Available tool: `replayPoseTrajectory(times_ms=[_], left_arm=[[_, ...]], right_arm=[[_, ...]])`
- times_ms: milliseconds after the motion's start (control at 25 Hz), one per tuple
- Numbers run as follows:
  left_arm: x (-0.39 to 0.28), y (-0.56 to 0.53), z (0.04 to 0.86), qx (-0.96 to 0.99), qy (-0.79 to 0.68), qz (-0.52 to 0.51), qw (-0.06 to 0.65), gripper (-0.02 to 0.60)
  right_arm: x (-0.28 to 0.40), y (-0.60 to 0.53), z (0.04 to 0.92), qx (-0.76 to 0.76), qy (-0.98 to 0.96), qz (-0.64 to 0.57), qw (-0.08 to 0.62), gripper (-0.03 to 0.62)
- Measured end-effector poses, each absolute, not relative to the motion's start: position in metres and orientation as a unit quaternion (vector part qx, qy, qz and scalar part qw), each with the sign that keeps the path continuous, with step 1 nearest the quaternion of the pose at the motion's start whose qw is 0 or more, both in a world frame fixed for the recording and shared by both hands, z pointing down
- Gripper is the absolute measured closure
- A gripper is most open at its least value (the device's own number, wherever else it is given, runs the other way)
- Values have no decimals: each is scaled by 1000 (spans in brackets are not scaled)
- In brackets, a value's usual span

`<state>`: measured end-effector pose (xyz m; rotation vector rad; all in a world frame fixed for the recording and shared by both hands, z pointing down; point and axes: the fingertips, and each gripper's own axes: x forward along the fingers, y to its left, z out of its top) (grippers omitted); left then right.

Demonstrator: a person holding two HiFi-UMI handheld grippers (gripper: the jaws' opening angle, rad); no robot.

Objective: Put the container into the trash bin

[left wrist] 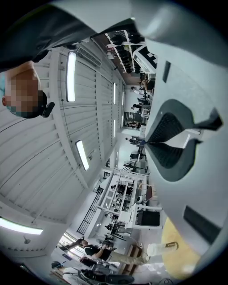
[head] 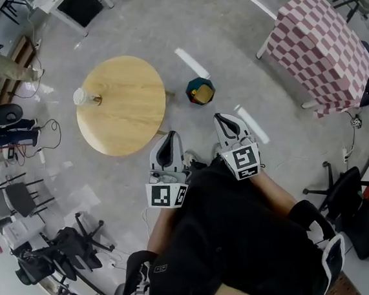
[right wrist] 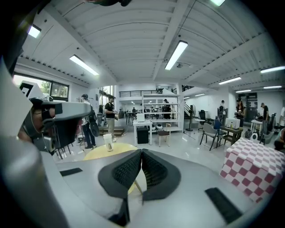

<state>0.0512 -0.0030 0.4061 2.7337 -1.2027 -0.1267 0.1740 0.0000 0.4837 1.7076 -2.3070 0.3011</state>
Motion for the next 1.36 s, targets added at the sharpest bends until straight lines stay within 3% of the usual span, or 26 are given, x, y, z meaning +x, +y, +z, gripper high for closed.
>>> replayPoseTrajectory(times_ms=[1360], left_arm=[[39,-9,411,917,-386,-53,91,569]], right_arm=[[154,-2,485,591,-789,97,135,568]])
